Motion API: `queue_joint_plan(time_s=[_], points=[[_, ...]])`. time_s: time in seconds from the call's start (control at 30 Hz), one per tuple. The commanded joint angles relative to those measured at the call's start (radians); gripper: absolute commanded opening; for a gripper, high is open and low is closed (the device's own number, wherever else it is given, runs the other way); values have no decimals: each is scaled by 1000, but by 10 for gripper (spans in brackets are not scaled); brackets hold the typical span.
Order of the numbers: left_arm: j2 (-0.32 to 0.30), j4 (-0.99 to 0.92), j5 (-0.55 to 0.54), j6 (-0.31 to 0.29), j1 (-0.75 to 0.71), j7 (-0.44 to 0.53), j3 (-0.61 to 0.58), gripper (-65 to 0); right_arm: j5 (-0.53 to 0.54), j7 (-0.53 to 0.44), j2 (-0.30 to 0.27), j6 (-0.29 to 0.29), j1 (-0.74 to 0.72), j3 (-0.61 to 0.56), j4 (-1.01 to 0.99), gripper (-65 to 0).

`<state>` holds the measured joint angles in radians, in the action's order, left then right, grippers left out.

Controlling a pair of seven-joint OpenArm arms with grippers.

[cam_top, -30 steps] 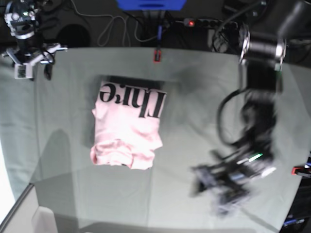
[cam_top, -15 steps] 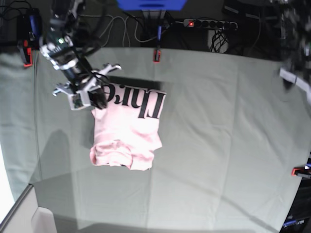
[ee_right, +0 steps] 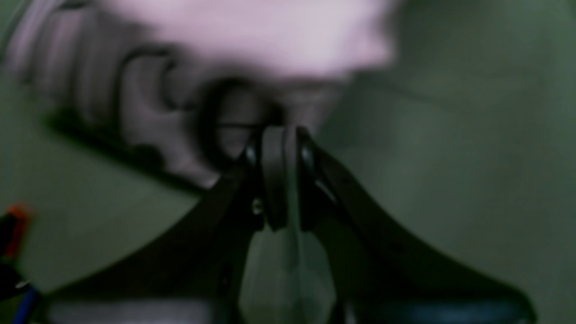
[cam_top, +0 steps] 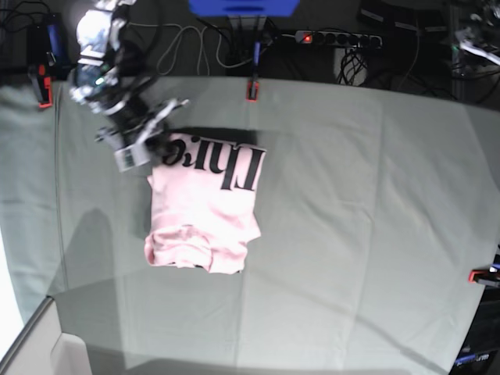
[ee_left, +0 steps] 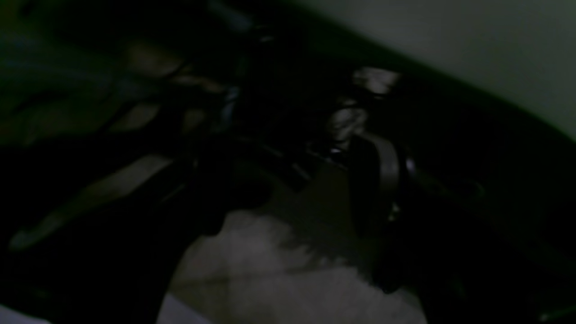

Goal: Layout the t-shirt on the table in an organized manner, then fold the t-shirt properly

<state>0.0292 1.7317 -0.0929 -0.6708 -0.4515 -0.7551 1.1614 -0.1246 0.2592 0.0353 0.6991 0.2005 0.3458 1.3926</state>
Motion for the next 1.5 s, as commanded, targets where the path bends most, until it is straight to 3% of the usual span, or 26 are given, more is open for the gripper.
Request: queue_joint_plan(time_s=[0.0, 0.2, 0.37, 0.43, 0.6, 0.63, 0.83, 0.97, 1.07, 1.2, 1.47], points=[[-2, 20, 0, -27, -10, 10, 25, -261, 15, -24, -12, -1, -9, 17, 0, -614], [8, 9, 3, -27, -23, 9, 50, -261, 18, -18, -56, -1, -65, 97, -46, -614], [1, -74, 3, -27, -71, 9, 44, -268, 16, -14, -48, -1, -48, 227, 49, -615], [-8, -120, 5, -27, -74, 9, 44, -325, 18, -14, -30, -1, -29, 307, 75, -613], [-31, -313, 68, -27, -65, 19, 44, -625, 12, -13, 15, -1, 18, 520, 118, -613], [-38, -352, 84, -27, -62, 21, 44, -650, 12, -13, 18, -1, 29, 559, 118, -613], [-59, -565, 111, -27, -5, 42, 42, -650, 12, -13, 21, -1, 112, 678, 100, -613], [-62, -724, 218, -27, 44, 191, 39, -650, 12, -13, 21, -1, 159, 701, 70, -613], [-65, -836, 330, -27, 66, 328, -30, -650, 12, -16, 21, -1, 178, 729, 29, -613], [-67, -948, 361, -27, 70, 471, -128, -650, 12, -22, 15, -1, 201, 734, 11, -615], [-88, -1007, 358, -27, 72, 503, -263, -650, 12, -21, 54, -1, 245, 746, 29, -615]])
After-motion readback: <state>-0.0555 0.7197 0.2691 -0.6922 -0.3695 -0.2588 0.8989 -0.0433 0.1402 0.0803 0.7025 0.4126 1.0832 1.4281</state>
